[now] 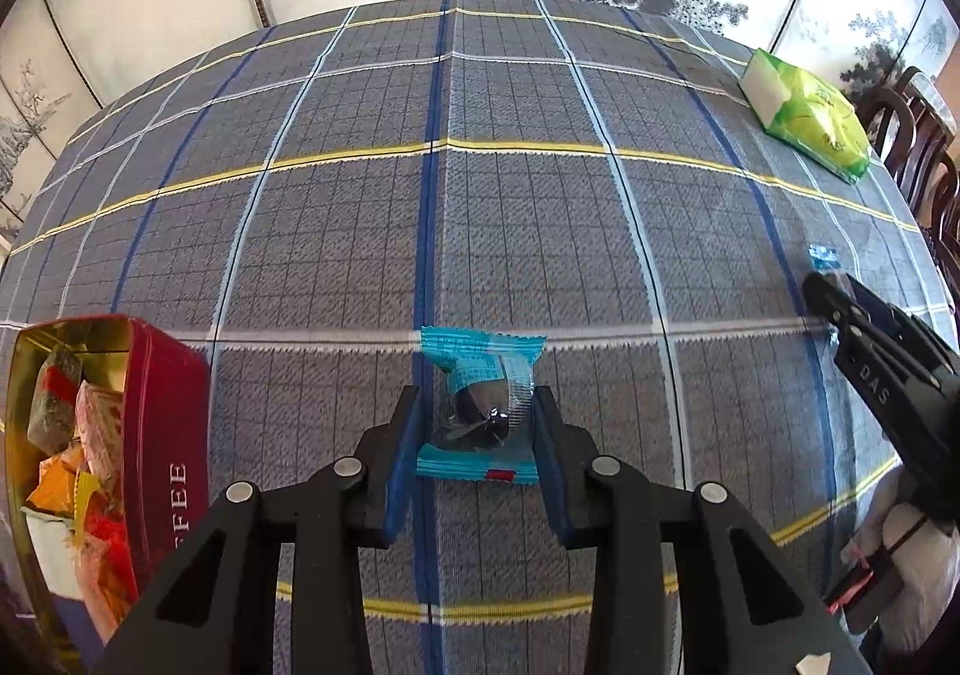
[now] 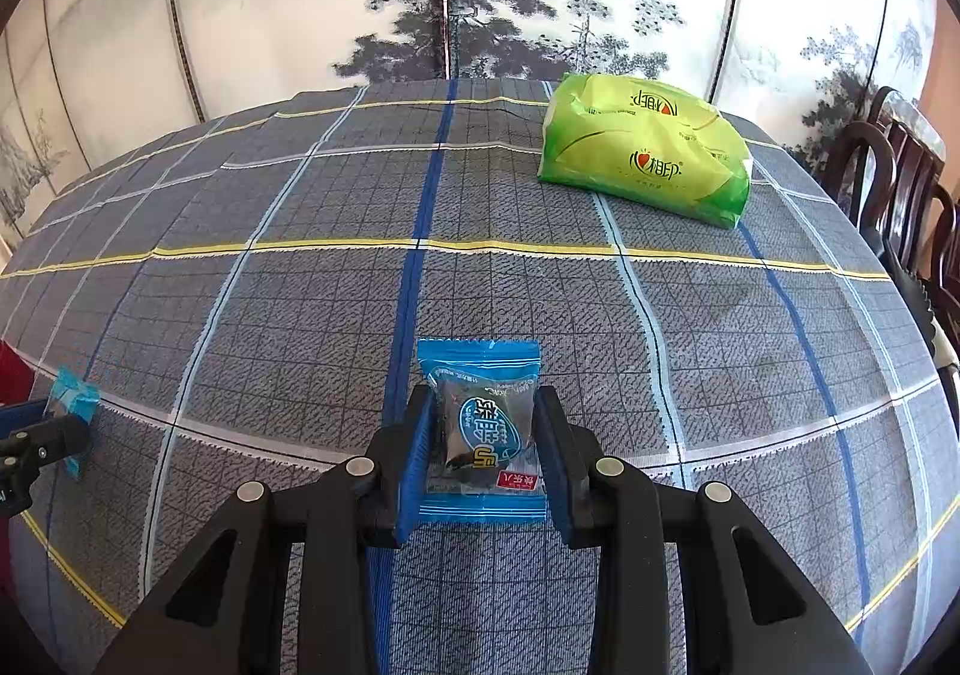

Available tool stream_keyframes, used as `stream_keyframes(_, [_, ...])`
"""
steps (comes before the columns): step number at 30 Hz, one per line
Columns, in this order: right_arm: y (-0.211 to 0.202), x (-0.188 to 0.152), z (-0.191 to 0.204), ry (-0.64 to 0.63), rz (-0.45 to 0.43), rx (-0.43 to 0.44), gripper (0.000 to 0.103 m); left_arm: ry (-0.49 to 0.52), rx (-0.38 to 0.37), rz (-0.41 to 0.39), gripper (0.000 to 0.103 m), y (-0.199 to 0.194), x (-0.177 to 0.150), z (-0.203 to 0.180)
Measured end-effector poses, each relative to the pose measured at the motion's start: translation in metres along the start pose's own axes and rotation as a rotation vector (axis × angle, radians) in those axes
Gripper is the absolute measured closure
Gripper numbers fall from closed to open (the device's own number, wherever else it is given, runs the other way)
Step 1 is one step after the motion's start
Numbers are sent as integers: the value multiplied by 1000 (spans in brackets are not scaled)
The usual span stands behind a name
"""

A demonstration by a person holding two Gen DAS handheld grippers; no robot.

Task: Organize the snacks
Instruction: 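Carry the teal candy into the gold tin with the left gripper and release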

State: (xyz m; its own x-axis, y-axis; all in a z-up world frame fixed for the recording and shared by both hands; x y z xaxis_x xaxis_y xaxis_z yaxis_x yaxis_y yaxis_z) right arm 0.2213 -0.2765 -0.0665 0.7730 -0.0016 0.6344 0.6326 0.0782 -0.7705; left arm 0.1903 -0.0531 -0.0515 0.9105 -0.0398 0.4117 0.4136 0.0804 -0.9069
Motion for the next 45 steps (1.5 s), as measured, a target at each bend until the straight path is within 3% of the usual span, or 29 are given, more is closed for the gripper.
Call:
stream_keyframes(25, [-1,-1,1,-4,-1,-1,68,19,12,-70,71,-61,-29,33])
stream_keyframes(32, [-1,-1,1,-6,0,-2,68,-24,2,-98,71,-81,-26,62])
stream_keyframes(45, [-1,-1,1,-6,0,-3,68,-117,111,-102,71,-74,-18,145])
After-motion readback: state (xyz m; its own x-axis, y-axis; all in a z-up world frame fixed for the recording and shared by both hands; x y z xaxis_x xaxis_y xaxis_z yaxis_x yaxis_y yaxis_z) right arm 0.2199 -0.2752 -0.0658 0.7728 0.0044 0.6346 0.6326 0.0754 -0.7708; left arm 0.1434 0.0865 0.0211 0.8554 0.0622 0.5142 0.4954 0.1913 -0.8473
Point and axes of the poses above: each gripper's, at about its wrist camera, not at the fingertips, and y roughly the way its jaws point, z to its left, x to its top, the point moved 2 cm from there along y, roughly the way its jaws point, and after that the axes turned 6 degrees about x, right-handed, at the moved point
